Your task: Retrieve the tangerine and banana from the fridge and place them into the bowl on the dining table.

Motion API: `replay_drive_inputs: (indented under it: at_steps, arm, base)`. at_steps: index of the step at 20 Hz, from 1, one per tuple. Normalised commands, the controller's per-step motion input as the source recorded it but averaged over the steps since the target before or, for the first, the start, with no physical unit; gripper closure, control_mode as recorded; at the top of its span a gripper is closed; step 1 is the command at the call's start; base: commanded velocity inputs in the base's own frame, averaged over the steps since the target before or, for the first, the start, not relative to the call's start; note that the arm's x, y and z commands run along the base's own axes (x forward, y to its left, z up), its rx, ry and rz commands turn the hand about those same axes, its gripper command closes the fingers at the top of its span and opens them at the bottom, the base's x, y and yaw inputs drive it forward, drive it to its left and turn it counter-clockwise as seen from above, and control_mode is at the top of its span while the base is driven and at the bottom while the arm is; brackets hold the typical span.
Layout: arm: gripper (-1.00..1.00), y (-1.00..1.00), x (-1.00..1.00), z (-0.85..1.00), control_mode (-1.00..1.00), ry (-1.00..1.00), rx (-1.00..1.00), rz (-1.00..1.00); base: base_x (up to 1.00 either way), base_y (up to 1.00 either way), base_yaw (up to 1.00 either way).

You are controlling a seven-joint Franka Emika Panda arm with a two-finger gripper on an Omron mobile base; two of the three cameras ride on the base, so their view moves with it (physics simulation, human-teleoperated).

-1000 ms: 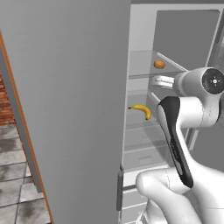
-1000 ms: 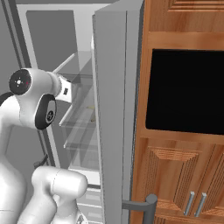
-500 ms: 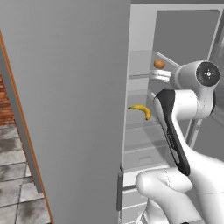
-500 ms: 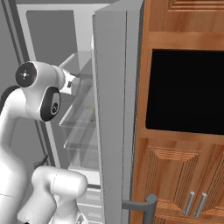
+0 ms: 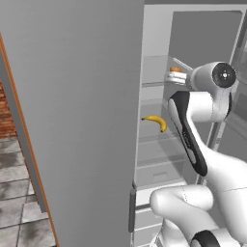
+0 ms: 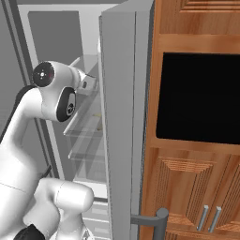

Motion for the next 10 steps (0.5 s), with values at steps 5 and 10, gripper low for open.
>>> replay_drive_inputs:
  at_steps: [5, 10]
  arm:
    - [-1.0, -0.12, 0.41, 0.13, -1.0, 0.0, 0.0, 0.0]
    - [-1.0, -0.08, 0.49, 0.13, -1.0, 0.02, 0.0, 0.0]
  base:
    - [0.0, 0.0, 0.0]
    - [0.0, 0.0, 0.0]
